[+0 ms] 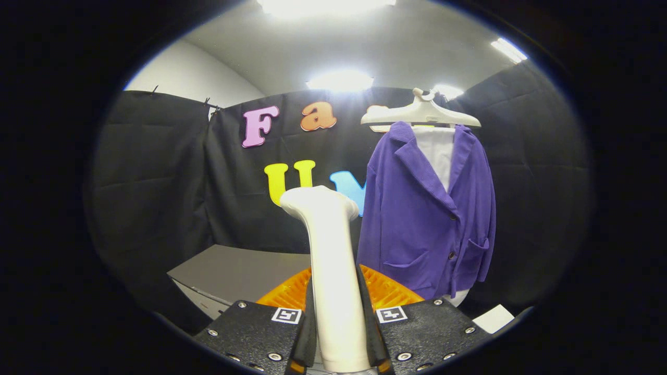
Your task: Iron the clothes twice with a garment steamer, once on the left side and once on the right side.
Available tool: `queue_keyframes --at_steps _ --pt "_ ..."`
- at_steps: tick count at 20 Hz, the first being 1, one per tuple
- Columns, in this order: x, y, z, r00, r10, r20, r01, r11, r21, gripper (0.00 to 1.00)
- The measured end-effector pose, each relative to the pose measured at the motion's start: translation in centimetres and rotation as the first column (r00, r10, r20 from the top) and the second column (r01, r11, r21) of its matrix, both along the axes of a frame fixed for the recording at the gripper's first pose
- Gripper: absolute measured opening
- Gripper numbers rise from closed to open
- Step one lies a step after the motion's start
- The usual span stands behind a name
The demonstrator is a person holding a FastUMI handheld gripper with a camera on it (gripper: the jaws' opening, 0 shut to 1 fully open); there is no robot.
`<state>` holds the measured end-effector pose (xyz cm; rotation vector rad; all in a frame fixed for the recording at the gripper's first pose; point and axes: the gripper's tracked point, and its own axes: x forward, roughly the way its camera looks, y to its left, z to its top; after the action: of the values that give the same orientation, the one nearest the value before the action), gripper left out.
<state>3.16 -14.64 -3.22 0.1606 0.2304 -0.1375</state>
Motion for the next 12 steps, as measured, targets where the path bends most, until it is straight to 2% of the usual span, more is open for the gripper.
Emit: queue_keyframes --at_steps 4,12 --pt "-1.9 -3.5 1.9 0.998 -0.031 0.051 0.032 0.999 -0.017 0.38" --pt "-1.0 -11.5 5.0 0.975 -0.199 0.098 0.199 0.98 0.014 0.37"
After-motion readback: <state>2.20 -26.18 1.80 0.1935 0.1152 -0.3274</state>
